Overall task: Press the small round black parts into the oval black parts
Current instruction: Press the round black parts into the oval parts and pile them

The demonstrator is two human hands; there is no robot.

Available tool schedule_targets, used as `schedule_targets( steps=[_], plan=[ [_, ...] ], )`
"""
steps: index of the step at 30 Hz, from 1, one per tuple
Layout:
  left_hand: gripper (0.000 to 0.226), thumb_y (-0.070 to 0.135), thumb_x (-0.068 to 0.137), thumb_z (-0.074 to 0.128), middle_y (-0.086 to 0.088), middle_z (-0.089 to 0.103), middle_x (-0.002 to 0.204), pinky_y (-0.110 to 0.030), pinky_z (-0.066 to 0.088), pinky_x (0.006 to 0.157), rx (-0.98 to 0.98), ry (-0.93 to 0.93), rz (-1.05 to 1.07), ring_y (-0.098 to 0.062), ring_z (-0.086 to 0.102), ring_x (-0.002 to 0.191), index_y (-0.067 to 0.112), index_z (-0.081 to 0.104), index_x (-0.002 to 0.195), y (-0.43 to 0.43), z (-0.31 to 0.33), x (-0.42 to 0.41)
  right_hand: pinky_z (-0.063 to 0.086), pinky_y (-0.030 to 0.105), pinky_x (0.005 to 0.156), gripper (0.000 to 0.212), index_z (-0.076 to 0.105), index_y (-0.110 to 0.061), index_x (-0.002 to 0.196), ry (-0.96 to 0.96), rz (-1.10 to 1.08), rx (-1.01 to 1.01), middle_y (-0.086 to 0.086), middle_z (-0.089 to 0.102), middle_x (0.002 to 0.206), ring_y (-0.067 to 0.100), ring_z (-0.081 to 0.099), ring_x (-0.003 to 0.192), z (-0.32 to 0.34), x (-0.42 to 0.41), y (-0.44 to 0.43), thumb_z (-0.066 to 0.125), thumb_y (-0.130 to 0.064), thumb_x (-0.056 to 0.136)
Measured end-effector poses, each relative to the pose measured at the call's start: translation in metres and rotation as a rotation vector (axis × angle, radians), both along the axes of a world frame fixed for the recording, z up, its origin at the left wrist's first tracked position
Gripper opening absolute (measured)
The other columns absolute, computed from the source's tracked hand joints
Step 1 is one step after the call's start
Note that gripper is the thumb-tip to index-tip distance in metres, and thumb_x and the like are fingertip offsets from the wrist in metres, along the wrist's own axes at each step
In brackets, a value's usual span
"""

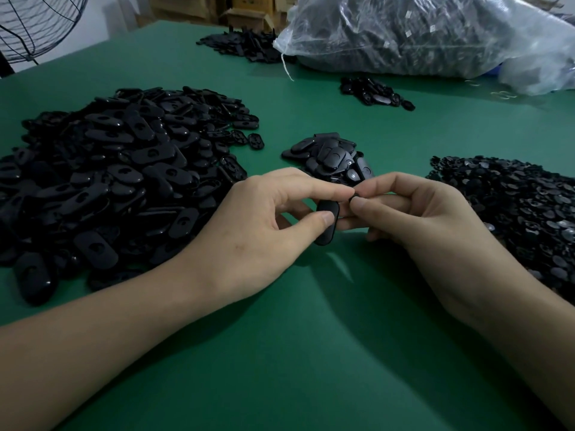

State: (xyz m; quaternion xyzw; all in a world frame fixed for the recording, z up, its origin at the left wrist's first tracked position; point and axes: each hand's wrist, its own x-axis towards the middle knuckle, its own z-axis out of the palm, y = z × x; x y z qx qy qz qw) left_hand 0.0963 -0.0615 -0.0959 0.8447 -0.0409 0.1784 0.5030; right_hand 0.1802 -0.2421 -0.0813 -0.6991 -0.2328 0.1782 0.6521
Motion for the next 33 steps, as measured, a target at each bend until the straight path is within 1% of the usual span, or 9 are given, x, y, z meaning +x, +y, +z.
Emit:
schedule_targets(
  steps=[4,6,10,14,19,22,27,31,33],
  plan=[
    [0.044,0.005,0.098,0.065,0.013,0.07,0.113,-0.032,0.059,0.073,0.027,-0.045,0.042,-0.015,0.065,0.1,0.037,0.071,0.128,0.0,0.0,0.0,0.05,0.03,0.073,0.006,0.068,-0.012,0.094,0.019,-0.026,0.025,0.007,0.08,0.092,0.021,0.077,0.088,0.001,0.001,-0.001,0.071,-0.015,0.09],
    [0.049,0.001,0.099,0.062,0.012,0.071,0.116,-0.026,0.06,0.08,-0.026,-0.045,0.051,-0.012,0.065,0.102,0.036,0.068,0.133,0.002,0.001,0.001,0.047,0.034,0.075,0.004,0.071,-0.017,0.089,0.003,-0.043,0.028,0.006,0.08,0.092,0.018,0.077,0.086,0.001,0.001,-0.002,0.072,-0.02,0.089],
    [0.058,-0.005,0.097,0.062,0.013,0.072,0.12,-0.027,0.059,0.093,-0.108,0.009,0.043,-0.009,0.069,0.104,0.035,0.062,0.139,0.002,0.002,0.003,0.044,0.027,0.066,0.006,0.077,-0.022,0.081,-0.057,-0.071,0.008,0.001,0.074,0.079,0.01,0.059,0.069,0.0,0.003,-0.003,0.075,-0.022,0.087],
    [0.065,-0.002,0.092,0.072,0.008,0.074,0.114,-0.023,0.055,0.096,-0.189,0.028,0.028,-0.007,0.069,0.109,0.032,0.056,0.144,0.003,0.001,0.004,0.05,0.02,0.061,0.007,0.072,-0.013,0.086,0.03,-0.013,0.101,0.01,0.077,0.083,0.013,0.063,0.068,0.002,0.001,-0.002,0.073,-0.019,0.082],
    [0.046,0.008,0.078,0.086,0.004,0.079,0.104,-0.016,0.055,0.085,-0.334,0.019,0.074,-0.008,0.075,0.097,0.02,0.069,0.119,0.002,0.001,0.006,0.053,0.02,0.058,0.016,0.068,-0.008,0.09,0.131,0.035,0.162,0.016,0.077,0.087,0.015,0.067,0.068,0.003,-0.002,-0.001,0.072,-0.018,0.077],
    [0.046,0.02,0.067,0.085,0.001,0.08,0.101,-0.016,0.056,0.085,-0.395,-0.022,0.065,-0.01,0.076,0.094,0.016,0.074,0.111,0.002,0.002,0.006,0.054,0.02,0.06,0.018,0.071,-0.011,0.089,0.151,0.049,0.171,0.015,0.077,0.089,0.014,0.068,0.069,0.004,-0.003,-0.002,0.074,-0.022,0.074],
    [0.043,0.018,0.068,0.085,-0.002,0.08,0.098,-0.025,0.062,0.073,-0.458,-0.048,0.044,-0.013,0.077,0.088,0.02,0.077,0.109,0.0,0.004,0.003,0.051,0.021,0.066,0.018,0.078,-0.02,0.083,0.142,0.063,0.142,0.009,0.076,0.086,0.012,0.064,0.07,0.004,-0.005,-0.001,0.078,-0.031,0.069],
    [0.036,0.015,0.07,0.085,0.006,0.08,0.089,-0.018,0.059,0.072,-0.45,-0.095,0.054,-0.005,0.076,0.08,0.022,0.077,0.105,-0.004,0.009,0.001,0.047,0.022,0.068,0.019,0.078,-0.021,0.084,0.147,0.068,0.139,0.005,0.075,0.084,0.01,0.062,0.07,0.005,-0.006,-0.001,0.077,-0.032,0.07],
    [0.033,0.009,0.074,0.086,0.006,0.08,0.089,-0.02,0.06,0.071,-0.455,-0.107,0.076,-0.005,0.076,0.08,0.022,0.078,0.104,-0.004,0.01,0.001,0.046,0.024,0.069,0.019,0.078,-0.02,0.084,0.153,0.069,0.141,0.004,0.074,0.082,0.01,0.061,0.069,0.006,-0.007,-0.001,0.077,-0.032,0.07]
  ],
)
